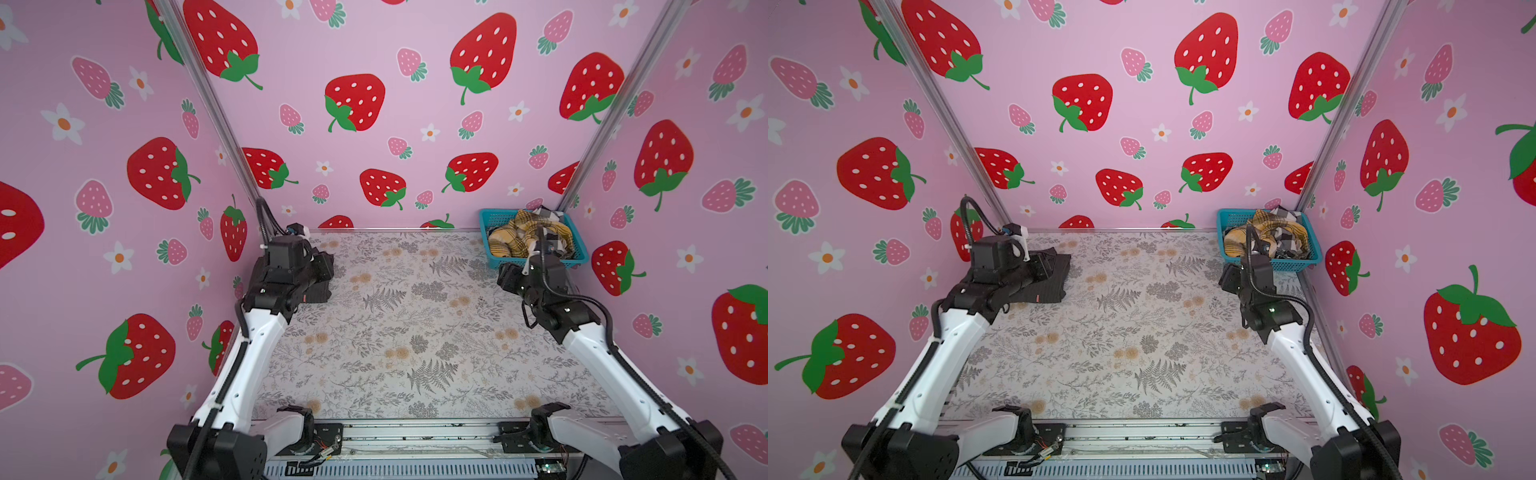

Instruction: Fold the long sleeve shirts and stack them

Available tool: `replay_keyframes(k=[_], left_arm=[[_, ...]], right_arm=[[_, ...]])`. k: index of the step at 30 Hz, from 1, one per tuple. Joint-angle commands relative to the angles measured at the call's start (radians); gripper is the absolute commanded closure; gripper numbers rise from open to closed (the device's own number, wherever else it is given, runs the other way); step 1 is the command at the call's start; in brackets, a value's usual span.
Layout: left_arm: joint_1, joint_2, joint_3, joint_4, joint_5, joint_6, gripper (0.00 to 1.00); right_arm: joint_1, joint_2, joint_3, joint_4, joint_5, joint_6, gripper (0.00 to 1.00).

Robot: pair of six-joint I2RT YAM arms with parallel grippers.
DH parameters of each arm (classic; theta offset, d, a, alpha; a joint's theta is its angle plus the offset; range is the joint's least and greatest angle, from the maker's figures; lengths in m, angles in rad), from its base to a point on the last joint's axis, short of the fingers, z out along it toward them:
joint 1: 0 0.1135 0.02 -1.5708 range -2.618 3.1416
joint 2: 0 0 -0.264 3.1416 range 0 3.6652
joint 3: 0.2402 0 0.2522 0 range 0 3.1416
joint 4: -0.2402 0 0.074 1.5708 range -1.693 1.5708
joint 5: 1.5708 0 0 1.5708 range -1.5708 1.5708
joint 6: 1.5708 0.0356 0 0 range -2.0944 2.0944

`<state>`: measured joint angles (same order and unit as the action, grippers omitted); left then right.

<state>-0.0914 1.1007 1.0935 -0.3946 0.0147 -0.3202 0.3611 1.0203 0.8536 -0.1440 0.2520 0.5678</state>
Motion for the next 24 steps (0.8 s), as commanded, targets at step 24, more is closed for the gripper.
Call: replay_keyframes(k=[24], left_arm=[[0.166, 0.328, -0.589, 0.952, -0.055, 0.219, 0.01]], right_arm=[[-0.132, 0.364, -0.666, 1.367, 0.214, -0.545, 0.0]])
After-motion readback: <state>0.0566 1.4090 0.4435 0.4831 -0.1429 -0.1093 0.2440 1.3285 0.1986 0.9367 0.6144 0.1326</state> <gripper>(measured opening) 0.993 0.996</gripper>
